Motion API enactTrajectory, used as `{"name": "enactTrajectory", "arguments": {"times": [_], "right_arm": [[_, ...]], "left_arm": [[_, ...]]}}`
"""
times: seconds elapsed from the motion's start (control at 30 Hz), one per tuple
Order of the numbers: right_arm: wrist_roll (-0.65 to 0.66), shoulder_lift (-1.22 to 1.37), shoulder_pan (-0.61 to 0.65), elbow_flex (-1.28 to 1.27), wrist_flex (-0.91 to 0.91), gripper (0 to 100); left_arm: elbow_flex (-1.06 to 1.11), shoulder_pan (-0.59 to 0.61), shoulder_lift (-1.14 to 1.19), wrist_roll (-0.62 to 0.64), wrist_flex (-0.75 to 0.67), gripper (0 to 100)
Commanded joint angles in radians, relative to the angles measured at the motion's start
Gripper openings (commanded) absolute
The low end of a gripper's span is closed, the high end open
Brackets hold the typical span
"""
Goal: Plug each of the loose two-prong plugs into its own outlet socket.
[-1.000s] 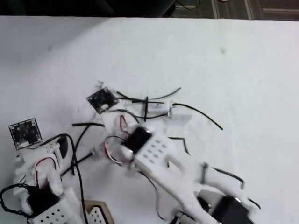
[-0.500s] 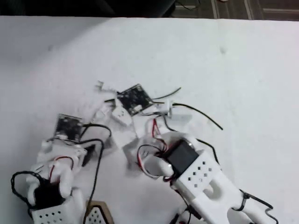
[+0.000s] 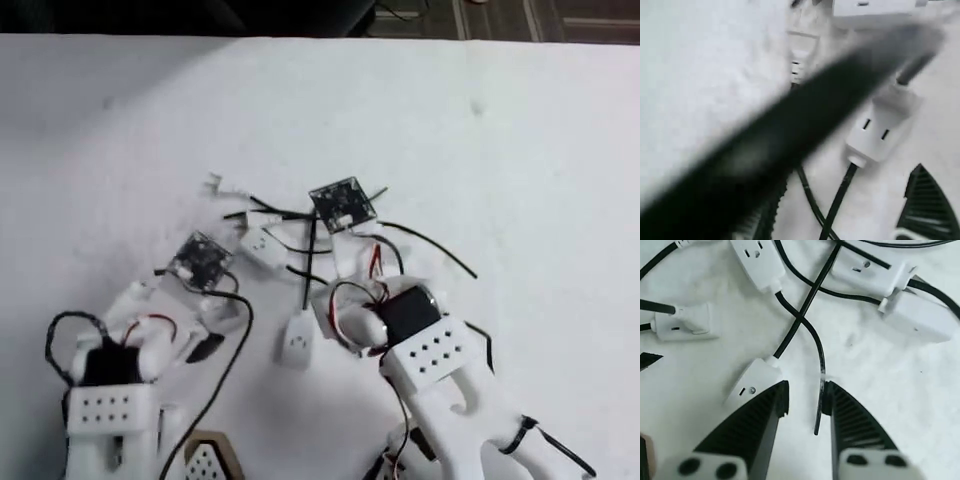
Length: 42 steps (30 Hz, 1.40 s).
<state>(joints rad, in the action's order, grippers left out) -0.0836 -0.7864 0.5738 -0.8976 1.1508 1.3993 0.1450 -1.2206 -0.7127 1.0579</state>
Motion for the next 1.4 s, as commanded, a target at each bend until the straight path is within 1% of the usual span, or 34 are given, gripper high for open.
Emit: {"name": "enactTrajectory", "arguments": {"times": [0.0,0.07,0.23,0.37,0.47,0.67,0.8,0.9,1.07,1.13,1.23,1.37], "right_arm": [[0.012,-0.028,-0.013,-0.009,-0.033,11.5],[0.014,-0.028,-0.024,-0.009,-0.033,11.5],[0.018,-0.028,-0.097,-0.009,-0.035,11.5],[0.018,-0.028,-0.116,-0.011,-0.036,11.5],[0.018,-0.028,-0.113,-0.012,-0.036,11.5],[0.018,-0.028,-0.114,-0.014,-0.036,11.3],[0.018,-0.028,-0.114,-0.014,-0.033,11.3],[0.017,-0.028,-0.116,-0.014,-0.033,11.3],[0.015,-0.028,-0.116,-0.014,-0.033,11.2],[0.015,-0.025,-0.116,-0.014,-0.035,11.2],[0.015,-0.021,-0.116,-0.014,-0.036,11.2],[0.015,-0.021,-0.116,-0.014,-0.036,11.2]], "left_arm": [[-0.041,-0.047,0.117,-0.046,-0.077,37],[-0.041,-0.064,0.168,-0.052,-0.129,37],[-0.041,-0.067,0.275,-0.052,-0.259,37],[-0.060,-0.067,0.374,-0.052,-0.318,37],[-0.117,-0.067,0.456,-0.051,-0.304,35],[-0.193,-0.122,0.616,-0.052,-0.299,24],[-0.199,-0.165,0.625,-0.055,-0.272,18],[-0.201,-0.188,0.625,-0.055,-0.279,13],[-0.313,-0.153,0.624,-0.044,-0.262,4],[-0.385,-0.127,0.630,-0.041,-0.230,2],[-0.489,-0.104,0.633,0.017,-0.175,2],[-0.608,-0.110,0.634,0.048,-0.135,2]]}}
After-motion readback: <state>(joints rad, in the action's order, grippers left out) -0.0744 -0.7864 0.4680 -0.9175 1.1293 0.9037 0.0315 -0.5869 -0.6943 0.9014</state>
